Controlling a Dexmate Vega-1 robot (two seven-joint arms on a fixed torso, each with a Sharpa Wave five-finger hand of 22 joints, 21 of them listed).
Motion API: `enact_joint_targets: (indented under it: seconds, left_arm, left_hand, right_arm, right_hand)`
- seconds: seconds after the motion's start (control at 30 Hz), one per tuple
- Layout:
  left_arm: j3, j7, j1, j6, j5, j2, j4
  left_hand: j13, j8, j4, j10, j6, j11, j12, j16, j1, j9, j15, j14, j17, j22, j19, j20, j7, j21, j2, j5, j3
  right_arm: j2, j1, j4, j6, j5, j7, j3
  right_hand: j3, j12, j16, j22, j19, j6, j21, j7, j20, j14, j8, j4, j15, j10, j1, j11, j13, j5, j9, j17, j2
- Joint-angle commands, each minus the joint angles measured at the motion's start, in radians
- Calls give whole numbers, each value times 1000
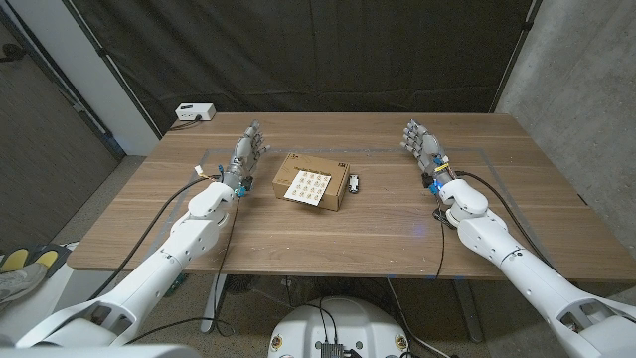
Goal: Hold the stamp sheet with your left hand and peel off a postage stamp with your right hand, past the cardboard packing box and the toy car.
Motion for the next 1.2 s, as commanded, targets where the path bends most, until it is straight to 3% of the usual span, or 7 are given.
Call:
enact_joint_targets:
  seconds: [0.03, 0.3, 0.4, 0.53, 0.77, 1.2]
  left_arm:
    - [-65, -52, 31, 53, 36, -10, -50]
    - [-84, -49, 39, 89, 82, -15, -106]
    - [-90, -31, 61, 123, 92, -6, -161]
    - [-106, -25, 104, 209, 60, 25, -254]
    - [-140, -29, 186, 306, -23, 62, -368]
    - [-196, 19, 319, 363, -77, 141, -514]
  left_hand:
    - [5, 8, 3, -23, -57, 0, 7, 9, 5, 1, 0, -64, 2, 5, -121, 5, -4, 4, 1, 8, 4]
    - [3, 15, -1, 4, -46, 22, 19, 19, -4, -2, 26, -43, 0, 5, -119, 24, 10, 1, -14, 11, -9]
    - [3, 21, -18, 26, -32, 28, 27, 30, 8, -4, 50, -10, -1, 5, -109, 46, 25, 0, -35, 14, -17]
    - [3, 30, -37, 48, -10, 33, 35, 39, 27, -5, 58, 20, -2, 4, -95, 58, 33, 1, -50, 16, -19]
    - [4, 39, -65, 62, 15, 34, 40, 39, 66, -4, 65, 31, -2, 4, -86, 59, 55, -1, -56, 15, -11]
    - [6, 39, -95, 54, 14, 40, 36, 34, 113, -1, 74, 24, 1, 5, -102, 61, 77, -13, -52, 12, 4]
  right_arm:
    - [-11, -31, -45, 53, -6, -49, -20]
    - [-20, -6, -8, 89, 4, -31, -25]
    - [-20, 6, 18, 99, 19, -5, -25]
    - [-25, 12, 35, 99, 31, 17, -28]
    - [-27, 14, 54, 105, 49, 45, -29]
    - [-22, 13, 63, 129, 55, 68, -32]
  right_hand:
    - [-1, 7, 7, 4, 1, 7, 3, 5, 10, 11, 7, 1, 7, 10, 4, 4, 2, 3, 1, 4, -11]
    - [-12, 7, 9, 4, 1, 19, -2, 7, 15, 14, 12, 2, 25, 10, -6, 20, 1, -3, 1, 4, -27]
    - [-13, 8, 9, 4, 2, 22, -2, 7, 15, 14, 13, 2, 26, 12, -7, 17, 1, -3, 1, 4, -29]
    - [-15, 9, 10, 4, 2, 24, -4, 6, 16, 15, 13, 2, 26, 14, -7, 21, 1, -4, 1, 4, -30]
    - [-15, 11, 11, 4, 2, 30, -5, 5, 18, 18, 15, 2, 25, 20, -6, 23, 1, -4, 1, 3, -30]
    - [-15, 11, 11, 5, 3, 34, -8, 4, 19, 20, 16, 1, 27, 20, -4, 23, 1, -3, 1, 3, -28]
